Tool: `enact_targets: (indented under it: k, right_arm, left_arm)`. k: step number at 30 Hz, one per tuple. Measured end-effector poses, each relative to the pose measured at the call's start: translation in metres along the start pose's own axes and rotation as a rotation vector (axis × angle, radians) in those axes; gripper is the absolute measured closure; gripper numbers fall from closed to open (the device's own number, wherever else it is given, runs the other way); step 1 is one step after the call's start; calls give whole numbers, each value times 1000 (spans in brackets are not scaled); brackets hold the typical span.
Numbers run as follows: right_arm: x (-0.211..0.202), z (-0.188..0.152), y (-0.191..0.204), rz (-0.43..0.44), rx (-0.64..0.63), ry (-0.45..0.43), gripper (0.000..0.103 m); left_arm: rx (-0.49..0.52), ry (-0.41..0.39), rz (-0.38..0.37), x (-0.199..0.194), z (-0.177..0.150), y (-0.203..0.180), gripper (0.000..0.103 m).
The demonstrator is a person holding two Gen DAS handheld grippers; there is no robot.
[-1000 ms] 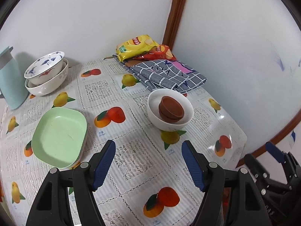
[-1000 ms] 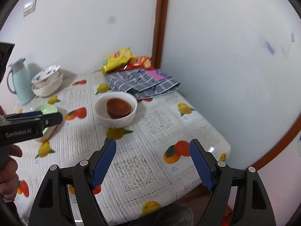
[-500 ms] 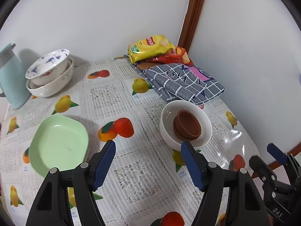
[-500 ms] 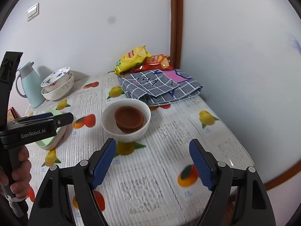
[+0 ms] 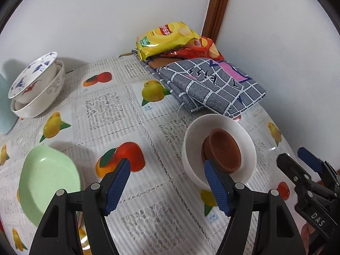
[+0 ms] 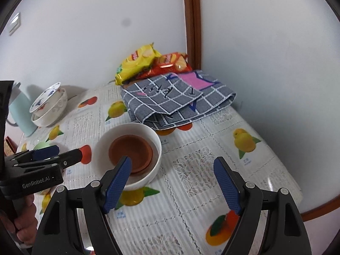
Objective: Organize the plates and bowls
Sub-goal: 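Move both grippers toward the rim of the white bowl, then close both grippers on the white bowl rim from opposite sides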
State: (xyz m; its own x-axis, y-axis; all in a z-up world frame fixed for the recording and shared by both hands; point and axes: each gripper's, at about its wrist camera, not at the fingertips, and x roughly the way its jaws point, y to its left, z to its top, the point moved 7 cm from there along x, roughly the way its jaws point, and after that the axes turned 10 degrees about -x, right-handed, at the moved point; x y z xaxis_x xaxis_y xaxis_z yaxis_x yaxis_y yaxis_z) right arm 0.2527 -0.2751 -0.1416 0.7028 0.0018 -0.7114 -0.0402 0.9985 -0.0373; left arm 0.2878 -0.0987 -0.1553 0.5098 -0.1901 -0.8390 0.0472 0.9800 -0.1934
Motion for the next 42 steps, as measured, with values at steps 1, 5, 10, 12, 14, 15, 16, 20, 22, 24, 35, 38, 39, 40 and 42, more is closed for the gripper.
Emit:
enact_targets:
  k: [1, 5, 10, 12, 14, 15, 16, 20, 22, 24, 35, 38, 39, 40, 42]
  right_arm:
    - [5, 1, -1, -2, 4, 11, 27]
    - [32, 2, 0, -16, -8, 76, 36]
    - [60, -3, 5, 1, -28, 166, 49]
    - [70, -4, 7, -15, -39, 201, 51]
    - [74, -4, 7, -39, -44, 220, 51]
    - [76, -5, 7, -42, -44, 227, 51]
    - [78, -5, 7, -40, -42, 239, 51]
    - [88, -6, 8, -51, -42, 280, 51]
    - [91, -6, 9, -65, -54, 282, 50]
    - [95, -7, 9, -69, -50, 293, 49]
    - [104, -10, 5, 8, 36, 278, 47]
    - [103, -9, 8, 27, 41, 262, 53]
    - [103, -9, 10, 47, 46, 259, 57]
    - [103, -9, 12, 72, 52, 259, 64]
    - [102, -10, 15, 92, 56, 255, 67]
  left_arm:
    - [7, 6, 4, 5, 2, -1, 33]
    - [0, 28, -12, 21, 9, -1, 34]
    - [11, 62, 8, 39, 12, 0, 34]
    - [25, 62, 32, 44, 14, 0, 34]
    - [29, 80, 54, 51, 14, 1, 34]
    - [29, 90, 60, 54, 13, 1, 34]
    - [30, 101, 65, 57, 13, 2, 34]
    - [37, 120, 80, 66, 12, 5, 33]
    - [31, 146, 66, 71, 11, 5, 34]
    - [32, 160, 66, 75, 9, 4, 34]
    - [32, 170, 51, 88, 0, -2, 34]
    - [0, 161, 36, 88, 2, 1, 39]
    - [-9, 166, 28, 89, 1, 1, 40]
    - [-14, 165, 22, 89, 2, 1, 40]
    - [-3, 164, 25, 89, 2, 1, 40]
